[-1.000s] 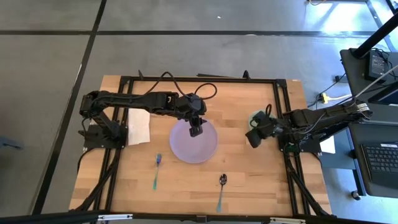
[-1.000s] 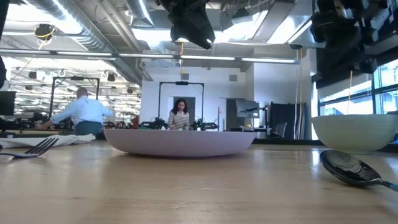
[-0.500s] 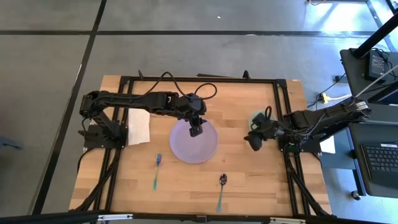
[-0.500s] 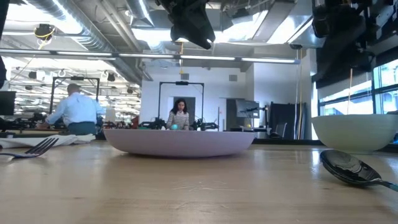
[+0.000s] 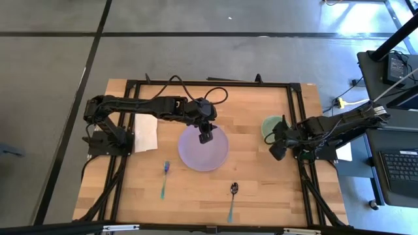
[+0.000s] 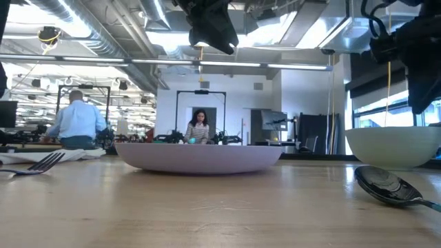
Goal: Set table place
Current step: Put the light green bowl on top of the purple plate
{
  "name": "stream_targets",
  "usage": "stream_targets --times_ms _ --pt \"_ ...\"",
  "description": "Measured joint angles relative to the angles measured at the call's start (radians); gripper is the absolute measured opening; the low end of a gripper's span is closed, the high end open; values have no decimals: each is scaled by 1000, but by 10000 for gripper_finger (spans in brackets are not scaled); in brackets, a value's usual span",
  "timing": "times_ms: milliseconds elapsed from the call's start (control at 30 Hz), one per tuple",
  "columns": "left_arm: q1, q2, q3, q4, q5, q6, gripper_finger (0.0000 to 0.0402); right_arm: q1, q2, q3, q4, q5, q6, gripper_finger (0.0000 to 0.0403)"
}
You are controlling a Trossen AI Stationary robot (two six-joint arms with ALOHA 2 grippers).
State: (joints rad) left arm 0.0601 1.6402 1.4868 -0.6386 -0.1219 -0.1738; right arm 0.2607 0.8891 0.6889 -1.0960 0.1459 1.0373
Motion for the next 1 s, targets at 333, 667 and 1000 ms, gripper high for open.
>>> stream_targets --times_ms 333,667,1000 --pt "0 0 0 3 0 0 157 0 4 -153 91 45 21 204" --pt "0 0 0 4 0 0 157 0 5 -163 175 125 -24 29" --pt "0 0 0 4 0 0 157 -1 6 22 502 116 -218 12"
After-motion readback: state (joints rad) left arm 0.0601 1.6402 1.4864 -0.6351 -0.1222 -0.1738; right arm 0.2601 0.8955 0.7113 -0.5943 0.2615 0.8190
